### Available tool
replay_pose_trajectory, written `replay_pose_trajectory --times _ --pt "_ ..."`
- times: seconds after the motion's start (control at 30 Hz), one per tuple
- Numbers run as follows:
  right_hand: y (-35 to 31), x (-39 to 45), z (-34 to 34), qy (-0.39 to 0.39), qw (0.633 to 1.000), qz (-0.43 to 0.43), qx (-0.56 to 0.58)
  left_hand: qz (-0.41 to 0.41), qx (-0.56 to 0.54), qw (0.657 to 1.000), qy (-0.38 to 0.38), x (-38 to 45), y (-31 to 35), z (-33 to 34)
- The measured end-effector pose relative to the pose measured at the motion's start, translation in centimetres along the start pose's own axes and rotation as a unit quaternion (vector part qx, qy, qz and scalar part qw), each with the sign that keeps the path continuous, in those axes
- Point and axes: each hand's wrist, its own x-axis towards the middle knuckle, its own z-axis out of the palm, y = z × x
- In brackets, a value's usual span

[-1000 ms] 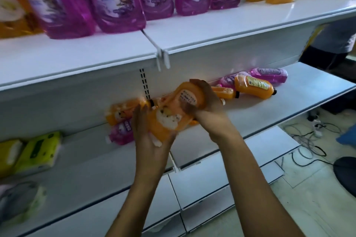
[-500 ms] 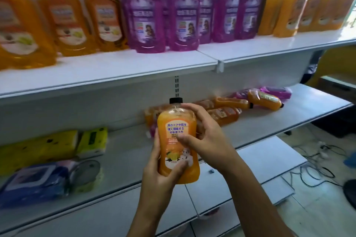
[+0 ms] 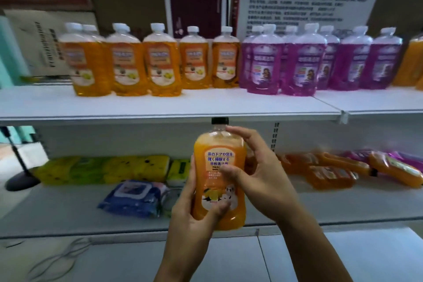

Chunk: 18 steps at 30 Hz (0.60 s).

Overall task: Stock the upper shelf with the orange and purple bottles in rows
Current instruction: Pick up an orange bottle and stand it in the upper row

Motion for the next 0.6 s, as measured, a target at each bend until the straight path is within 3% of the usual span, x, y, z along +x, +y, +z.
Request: replay_pose_trajectory --times 0.2,0.43,0.6 --pt "-3.7 2.5 1.0 -0.032 0.997 -0.064 0.030 0.093 0.021 0.995 0.013 1.2 4.1 -1.6" --pt "-7.7 2.4 -4.2 -0.068 0.987 -0.080 -0.118 0.150 -0.012 0.987 -0.049 3.5 6.1 2.3" --pt "-9.7 -0.8 -10.7 -0.023 0.962 -0.080 -0.261 0.180 -0.051 0.975 -0.124 4.3 6.7 8.5"
